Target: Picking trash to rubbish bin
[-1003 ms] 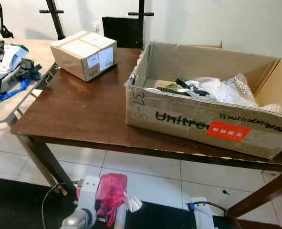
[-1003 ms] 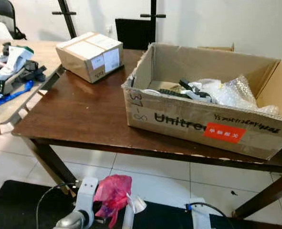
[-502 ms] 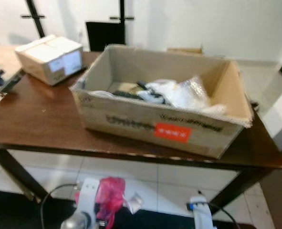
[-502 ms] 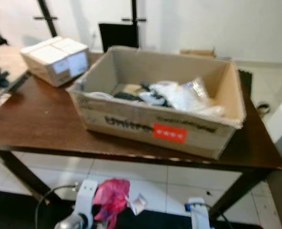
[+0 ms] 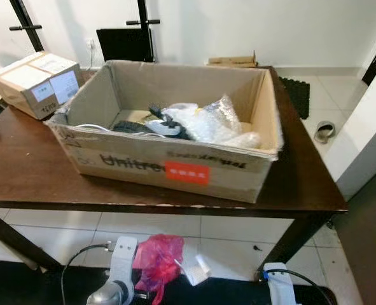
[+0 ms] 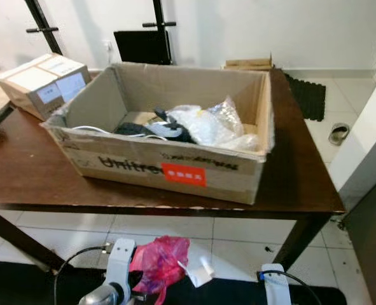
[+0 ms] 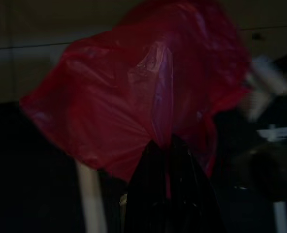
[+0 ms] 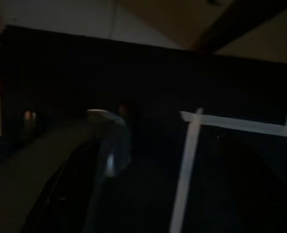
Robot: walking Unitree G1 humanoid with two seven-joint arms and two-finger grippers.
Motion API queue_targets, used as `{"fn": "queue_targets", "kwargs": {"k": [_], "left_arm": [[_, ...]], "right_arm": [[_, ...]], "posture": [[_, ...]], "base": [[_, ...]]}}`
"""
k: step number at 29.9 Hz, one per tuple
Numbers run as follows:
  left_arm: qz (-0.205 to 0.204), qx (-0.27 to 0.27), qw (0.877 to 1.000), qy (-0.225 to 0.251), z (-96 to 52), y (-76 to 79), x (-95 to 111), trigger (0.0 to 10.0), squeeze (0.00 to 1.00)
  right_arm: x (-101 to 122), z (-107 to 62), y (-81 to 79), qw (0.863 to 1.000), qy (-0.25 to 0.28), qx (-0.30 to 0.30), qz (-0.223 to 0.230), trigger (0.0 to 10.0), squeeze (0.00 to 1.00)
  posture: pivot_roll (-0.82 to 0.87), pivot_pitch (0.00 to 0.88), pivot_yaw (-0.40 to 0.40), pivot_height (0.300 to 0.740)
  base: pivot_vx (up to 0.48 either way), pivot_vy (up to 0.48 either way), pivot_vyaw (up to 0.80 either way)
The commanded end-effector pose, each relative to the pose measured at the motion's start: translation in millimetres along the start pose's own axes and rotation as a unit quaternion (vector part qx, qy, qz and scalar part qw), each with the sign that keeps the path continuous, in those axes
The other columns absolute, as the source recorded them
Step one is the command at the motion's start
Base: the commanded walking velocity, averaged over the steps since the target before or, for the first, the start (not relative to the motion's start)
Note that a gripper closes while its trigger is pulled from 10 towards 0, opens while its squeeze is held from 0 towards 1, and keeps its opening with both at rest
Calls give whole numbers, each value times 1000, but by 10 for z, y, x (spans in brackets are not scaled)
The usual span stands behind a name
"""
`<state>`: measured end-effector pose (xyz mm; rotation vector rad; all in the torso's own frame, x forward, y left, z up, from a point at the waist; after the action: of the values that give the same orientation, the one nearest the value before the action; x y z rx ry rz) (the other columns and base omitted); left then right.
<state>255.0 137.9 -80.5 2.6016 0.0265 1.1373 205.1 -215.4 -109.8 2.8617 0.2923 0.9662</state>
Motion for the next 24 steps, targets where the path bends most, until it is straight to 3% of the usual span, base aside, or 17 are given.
{"fn": "queue_targets", "kwargs": {"k": [1, 10, 12, 14, 16, 19, 22, 24], "left_arm": [[2, 14, 1000, -8, -35, -88, -50, 10000, 0], [39, -13, 999, -5, -12, -12, 16, 10000, 0], [59, -28, 998, -1, -4, 28, 52, 10000, 0], [98, -83, 992, 9, -6, 162, 121, 10000, 0], [154, -168, 973, 33, -50, 347, 270, 10000, 0], [189, -224, 955, 38, -106, 441, 365, 10000, 0], [214, -345, 912, 52, -398, 578, 779, 10000, 0], [232, -393, 889, 46, -597, 637, 978, 10000, 0]], "right_arm": [[-54, -3, -77, 1000, -8, 10, 3, 10000, 0], [-60, -5, -75, 1000, -9, 9, 3, 10000, 0], [-58, -5, -71, 1000, -9, 9, 3, 10000, 0], [1, 0, -15, 1000, 2, 3, 3, 10000, 0], [213, 16, 30, 999, 40, 25, 11, 10000, 0], [405, 16, 6, 995, 76, 64, 0, 10000, 0], [795, -95, -125, 965, 137, 223, -25, 10000, 0], [966, -213, -141, 941, 163, 291, -56, 10000, 0]], "posture": [[-87, 105, 56, 740], [-86, 105, 57, 740], [-86, 107, 57, 740], [-86, 112, 55, 740], [-86, 114, 57, 740], [-86, 117, 57, 740], [-84, 117, 56, 740], [-79, 117, 54, 740]], "base": [[0, 0, 0], [0, 0, 0], [0, 0, 0], [0, 0, 0], [0, 0, 0], [0, 0, 0], [0, 0, 0], [0, 0, 0]]}}
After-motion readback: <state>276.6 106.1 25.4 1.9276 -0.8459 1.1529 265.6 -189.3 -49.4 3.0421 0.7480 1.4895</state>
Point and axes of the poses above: a point about 5 cm out from each wrist's last joint towards the gripper, its own z axis pointing out of the wrist towards the gripper, its own x axis along the axis of the wrist's last joint, y = z × x, the point moved 4 cm from there along z, pointing out of the wrist towards the gripper, and after that the axes turned 10 degrees about -z, right-handed, at the moved point
